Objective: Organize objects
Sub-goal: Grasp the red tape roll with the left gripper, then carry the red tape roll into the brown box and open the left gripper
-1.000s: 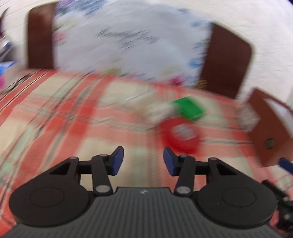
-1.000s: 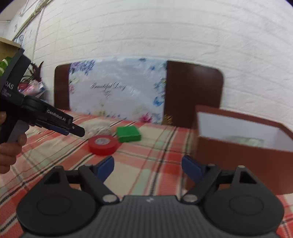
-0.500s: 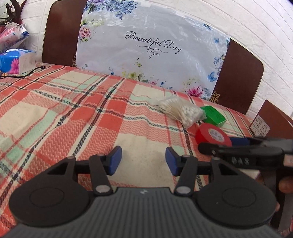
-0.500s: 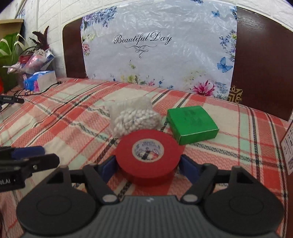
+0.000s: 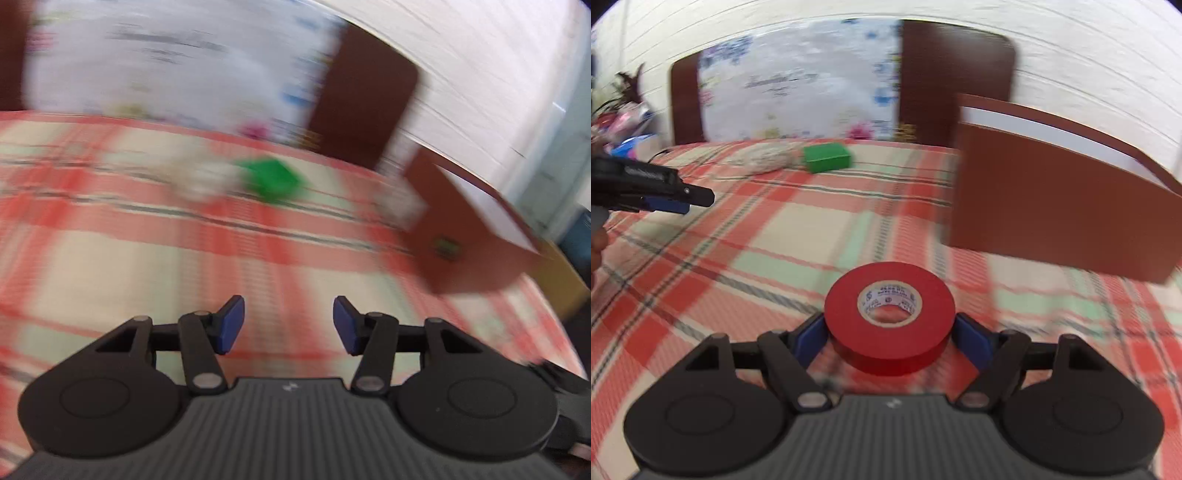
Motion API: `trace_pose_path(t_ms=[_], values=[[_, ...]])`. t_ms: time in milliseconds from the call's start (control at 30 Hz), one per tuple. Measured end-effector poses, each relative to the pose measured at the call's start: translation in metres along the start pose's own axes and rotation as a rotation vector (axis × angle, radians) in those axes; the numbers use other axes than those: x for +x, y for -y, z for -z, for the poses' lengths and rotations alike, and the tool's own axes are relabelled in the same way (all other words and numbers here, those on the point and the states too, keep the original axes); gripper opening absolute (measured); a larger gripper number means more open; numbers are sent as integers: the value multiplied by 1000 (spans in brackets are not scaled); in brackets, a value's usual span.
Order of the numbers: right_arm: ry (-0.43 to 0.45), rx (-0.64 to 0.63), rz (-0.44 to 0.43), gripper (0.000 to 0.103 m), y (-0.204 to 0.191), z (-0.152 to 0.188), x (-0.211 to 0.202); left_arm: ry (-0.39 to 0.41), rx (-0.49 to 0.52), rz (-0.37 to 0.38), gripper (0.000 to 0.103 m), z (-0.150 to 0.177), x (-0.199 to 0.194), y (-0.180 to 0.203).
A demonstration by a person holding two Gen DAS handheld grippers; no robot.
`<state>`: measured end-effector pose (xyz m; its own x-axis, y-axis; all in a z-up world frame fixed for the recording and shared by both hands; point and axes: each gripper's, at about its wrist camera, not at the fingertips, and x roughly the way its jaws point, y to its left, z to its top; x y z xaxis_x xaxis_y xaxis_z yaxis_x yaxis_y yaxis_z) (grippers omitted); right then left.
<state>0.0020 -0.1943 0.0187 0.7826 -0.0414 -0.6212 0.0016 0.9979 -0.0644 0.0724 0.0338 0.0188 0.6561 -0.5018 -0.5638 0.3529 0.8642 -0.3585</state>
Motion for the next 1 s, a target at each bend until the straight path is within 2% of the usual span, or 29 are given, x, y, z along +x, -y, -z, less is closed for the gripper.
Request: trace_pose_path(t_ms=[67,200,300,333,367,400,433,467,533,667,767,867,933,1000], values=[[4,24,20,81,13,5,-6,-60,70,111,53,-2,10,45],[11,11,15,80,15,8,-5,-202,183,191,53,1,35,108],[22,24,2,81,18,10,-5,-331,231,116,54,15,64,127],[22,34,-7,81,20,10,-4,-352,228,101,53,20,72,128],[23,41,-16,76,21,11,-3,-340,215,87,44,23,73,127],[23,40,-26,76,20,11,-2,-338,226,91,34,24,74,129],[35,37,-24,75,19,12,-4,-338,230,75,32,21,72,133],[41,33,-24,75,19,12,-5,-327,228,73,32,16,67,137],[83,45,-11,75,20,9,-14,-253,268,96,32,0,51,152],[309,36,69,75,38,-14,-44,-90,324,157,32,-46,36,188],[414,17,153,76,63,-40,-45,-36,329,193,32,-76,55,214],[452,34,223,76,98,-63,-30,-30,308,205,32,-94,89,236],[444,38,264,76,120,-75,-14,-26,306,209,32,-101,115,251],[424,39,311,77,141,-84,5,-39,299,201,38,-99,138,260]])
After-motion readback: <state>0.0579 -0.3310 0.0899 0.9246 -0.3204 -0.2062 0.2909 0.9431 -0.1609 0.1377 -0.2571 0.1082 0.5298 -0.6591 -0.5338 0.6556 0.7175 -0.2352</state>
